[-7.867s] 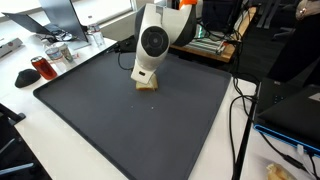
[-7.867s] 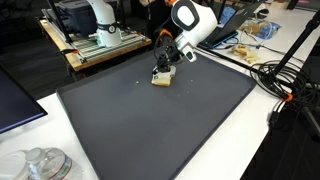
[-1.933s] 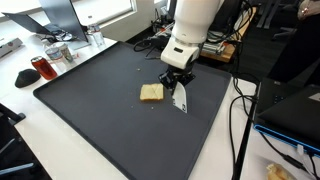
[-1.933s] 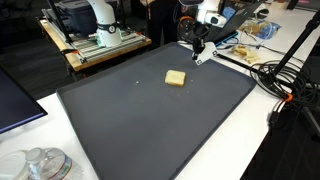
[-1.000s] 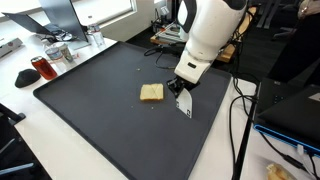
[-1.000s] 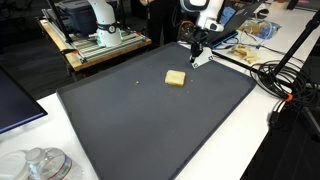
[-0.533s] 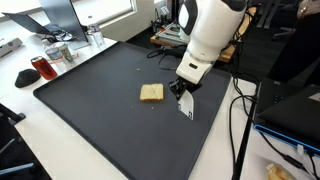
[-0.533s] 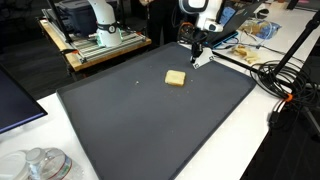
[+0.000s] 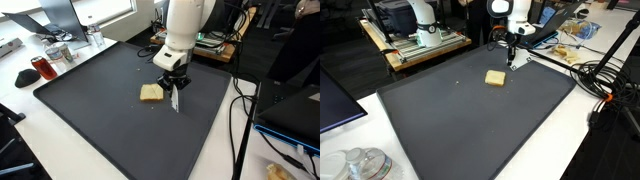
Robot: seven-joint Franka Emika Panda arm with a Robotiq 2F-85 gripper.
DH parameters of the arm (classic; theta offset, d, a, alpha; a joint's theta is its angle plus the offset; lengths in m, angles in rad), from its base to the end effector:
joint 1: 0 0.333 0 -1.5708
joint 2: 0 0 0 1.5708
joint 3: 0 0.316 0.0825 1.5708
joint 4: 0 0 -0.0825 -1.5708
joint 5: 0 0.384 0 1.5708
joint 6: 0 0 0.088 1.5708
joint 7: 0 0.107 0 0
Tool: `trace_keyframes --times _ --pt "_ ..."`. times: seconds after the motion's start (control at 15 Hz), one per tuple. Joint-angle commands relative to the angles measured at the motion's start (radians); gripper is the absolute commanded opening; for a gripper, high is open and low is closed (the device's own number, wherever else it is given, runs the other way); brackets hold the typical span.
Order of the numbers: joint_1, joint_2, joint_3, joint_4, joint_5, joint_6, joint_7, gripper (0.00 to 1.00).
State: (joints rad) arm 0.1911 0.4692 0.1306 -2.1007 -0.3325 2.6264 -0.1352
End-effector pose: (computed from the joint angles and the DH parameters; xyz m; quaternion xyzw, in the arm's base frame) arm 0.5546 0.1927 0.1994 0.9329 0.3541 0.0385 0.0536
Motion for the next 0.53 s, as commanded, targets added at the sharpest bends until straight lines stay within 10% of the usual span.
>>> trace_keyframes --times 0.0,0.47 --pt "-0.094 -0.092 0.054 -0.142 0.113 0.118 -0.106 0.01" --pt "-0.286 -0.134 0.221 -0.284 0.328 0.359 -0.297 0.01"
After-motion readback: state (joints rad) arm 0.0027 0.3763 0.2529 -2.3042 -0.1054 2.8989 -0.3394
